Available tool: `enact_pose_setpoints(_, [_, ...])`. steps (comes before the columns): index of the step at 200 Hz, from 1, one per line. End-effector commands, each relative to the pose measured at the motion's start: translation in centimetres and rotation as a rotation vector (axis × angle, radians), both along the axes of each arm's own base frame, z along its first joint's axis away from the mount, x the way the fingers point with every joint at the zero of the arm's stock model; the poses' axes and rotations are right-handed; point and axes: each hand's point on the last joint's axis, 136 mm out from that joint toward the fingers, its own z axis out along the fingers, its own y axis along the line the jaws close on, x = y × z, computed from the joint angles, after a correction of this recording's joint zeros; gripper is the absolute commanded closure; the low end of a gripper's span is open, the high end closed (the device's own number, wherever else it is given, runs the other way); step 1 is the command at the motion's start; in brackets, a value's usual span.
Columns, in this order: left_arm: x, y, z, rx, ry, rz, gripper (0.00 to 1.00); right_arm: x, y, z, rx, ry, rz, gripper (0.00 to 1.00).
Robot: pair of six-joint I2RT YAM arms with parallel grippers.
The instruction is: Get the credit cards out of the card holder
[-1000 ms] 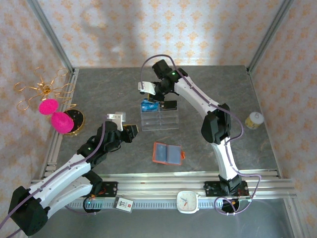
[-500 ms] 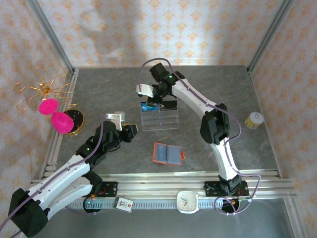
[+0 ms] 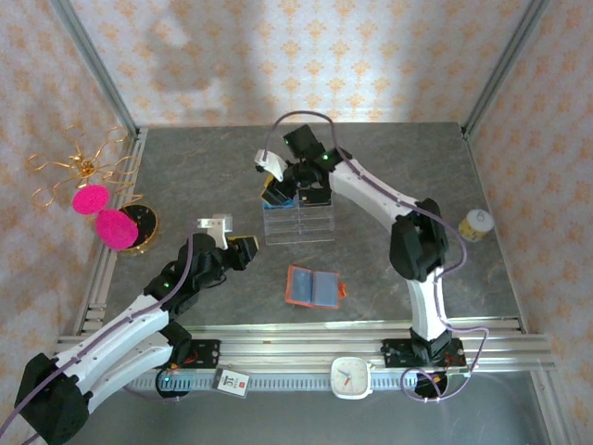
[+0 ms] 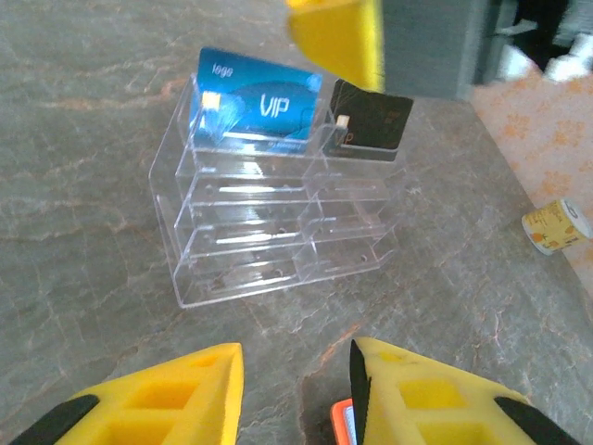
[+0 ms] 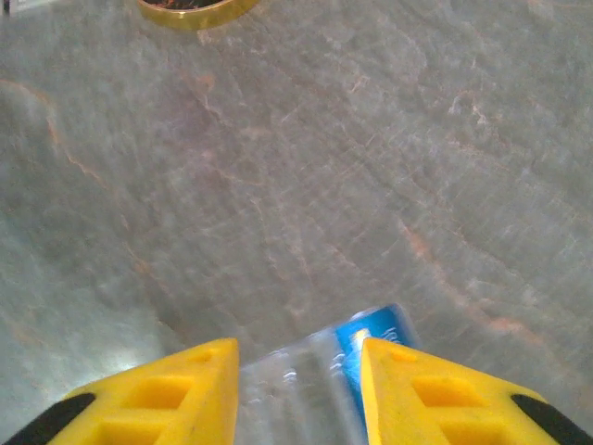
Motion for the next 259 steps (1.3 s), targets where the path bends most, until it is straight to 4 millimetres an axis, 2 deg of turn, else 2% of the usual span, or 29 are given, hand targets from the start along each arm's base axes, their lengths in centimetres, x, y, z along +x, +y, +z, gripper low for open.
enact_pose_setpoints(1, [0.1,-0.3,0.7,-0.094,-0.025,0.008,0.64,0.4,0.3,3.8,0.236,0.037,-0.264,0.63])
enact_pose_setpoints(7, [0.0,-0.4,0.4,-0.102,-0.023,0.004,0.64,0.4,-0.5,4.0,0.271,0.052,-0.337,0.63])
enact_pose_setpoints(27, [-0.4,-0.4,-0.3,-0.124,-0.021,-0.001,0.64,-1.1,-3.9,2.3,0.32,0.14,-0.563,0.63])
enact_pose_setpoints(46, [-0.7,-0.5,-1.2,-0.135,-0.004,-0.009,0.65,-4.1,-6.5,-1.4,0.224,0.177,-0.703,0.62])
enact_pose_setpoints(66, [-1.2,-0.7,-2.0,-0.145,0.013,-0.026,0.65,-7.9,-8.6,-5.8,0.06,0.198,-0.782,0.64])
enact_pose_setpoints(79, [-1.4,-0.8,-2.4,-0.152,0.017,-0.033,0.66,-10.2,-9.8,-8.0,-0.012,0.209,-0.807,0.65])
enact_pose_setpoints(99, [-1.6,-0.8,-2.5,-0.163,0.013,-0.042,0.66,-13.7,-9.7,-10.1,-0.067,0.222,-0.777,0.65])
enact_pose_setpoints(124, [-1.8,-1.0,-2.7,-0.164,0.017,-0.056,0.67,-16.3,-8.9,-11.6,-0.136,0.196,-0.744,0.63])
enact_pose_setpoints(170, [-2.2,-1.2,-3.3,-0.173,0.032,-0.071,0.68,-18.1,-7.7,-13.2,-0.215,0.151,-0.701,0.6])
enact_pose_setpoints(226, [-2.7,-1.5,-3.6,-0.174,0.043,-0.105,0.71,-18.6,-8.6,-17.0,-0.356,0.113,-0.71,0.65])
enact_pose_setpoints(249, [-3.1,-2.1,-3.7,-0.178,0.052,-0.145,0.71,-18.7,-8.6,-17.7,-0.371,0.113,-0.715,0.76])
enact_pose_setpoints(259, [-3.2,-2.3,-3.9,-0.177,0.064,-0.156,0.72,-18.7,-8.5,-17.5,-0.354,0.115,-0.719,0.86])
